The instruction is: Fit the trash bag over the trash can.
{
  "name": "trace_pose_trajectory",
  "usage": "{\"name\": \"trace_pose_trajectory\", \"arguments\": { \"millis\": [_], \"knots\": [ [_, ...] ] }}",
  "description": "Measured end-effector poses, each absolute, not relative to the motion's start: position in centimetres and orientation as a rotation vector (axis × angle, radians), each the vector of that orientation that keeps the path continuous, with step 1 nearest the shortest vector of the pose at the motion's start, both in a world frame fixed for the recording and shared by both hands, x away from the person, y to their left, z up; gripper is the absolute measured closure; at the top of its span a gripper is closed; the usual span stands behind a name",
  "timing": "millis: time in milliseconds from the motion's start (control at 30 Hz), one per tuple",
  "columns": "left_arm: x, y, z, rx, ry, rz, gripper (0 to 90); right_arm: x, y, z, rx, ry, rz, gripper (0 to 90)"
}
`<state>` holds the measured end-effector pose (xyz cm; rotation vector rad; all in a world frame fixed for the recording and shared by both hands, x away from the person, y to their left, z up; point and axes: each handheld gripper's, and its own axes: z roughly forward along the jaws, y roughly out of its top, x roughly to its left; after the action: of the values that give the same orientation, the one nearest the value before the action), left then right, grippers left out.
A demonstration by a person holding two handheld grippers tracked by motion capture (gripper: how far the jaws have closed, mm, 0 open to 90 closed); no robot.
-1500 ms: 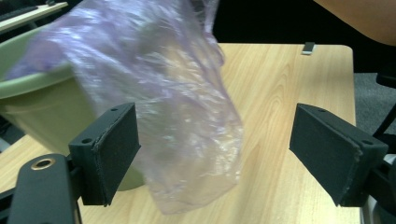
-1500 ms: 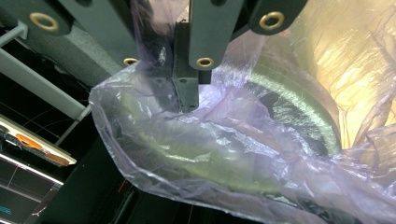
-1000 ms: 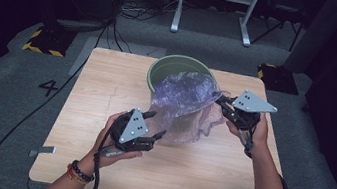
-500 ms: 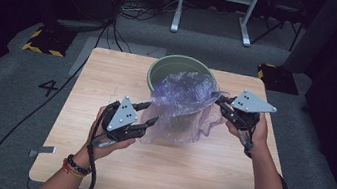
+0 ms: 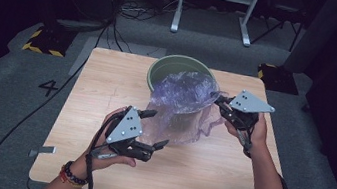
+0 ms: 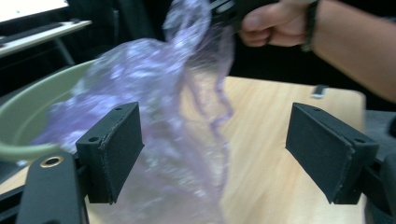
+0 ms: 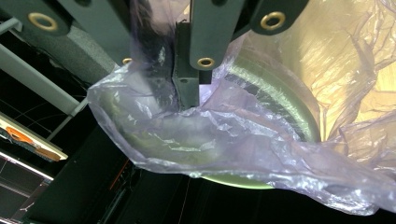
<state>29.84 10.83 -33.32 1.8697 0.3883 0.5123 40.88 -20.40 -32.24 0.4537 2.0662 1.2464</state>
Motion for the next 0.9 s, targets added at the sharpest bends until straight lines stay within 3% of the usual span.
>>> {"name": "trace_pose_trajectory", "arguments": {
  "millis": [233, 300, 467, 600, 767, 900],
  "knots": [
    [31.0, 8.5, -34.0, 1.95, 0.443, 0.61, 19.3, 40.9, -20.5, -32.4, 0.459, 2.065, 1.261, 88.8],
    [31.8, 8.4, -34.2, 1.96, 0.482, 0.665, 26.5, 40.8, -20.5, -32.4, 0.454, 2.065, 1.267, 88.6],
    [33.8, 9.7, -34.4, 1.94, 0.547, 0.699, 58.8, 40.7, -20.6, -32.1, 0.444, 2.055, 1.276, 88.6],
    [34.7, 10.5, -34.4, 1.953, 0.539, 0.753, 73.3, 40.8, -20.8, -32.2, 0.448, 2.052, 1.285, 88.6],
    [35.7, 11.4, -34.2, 1.955, 0.548, 0.782, 86.3, 40.8, -20.6, -32.2, 0.449, 2.045, 1.288, 88.6],
    [36.7, 12.3, -33.6, 1.936, 0.568, 0.808, 89.0, 40.9, -20.5, -32.0, 0.448, 2.038, 1.283, 88.1]
  ]
}}
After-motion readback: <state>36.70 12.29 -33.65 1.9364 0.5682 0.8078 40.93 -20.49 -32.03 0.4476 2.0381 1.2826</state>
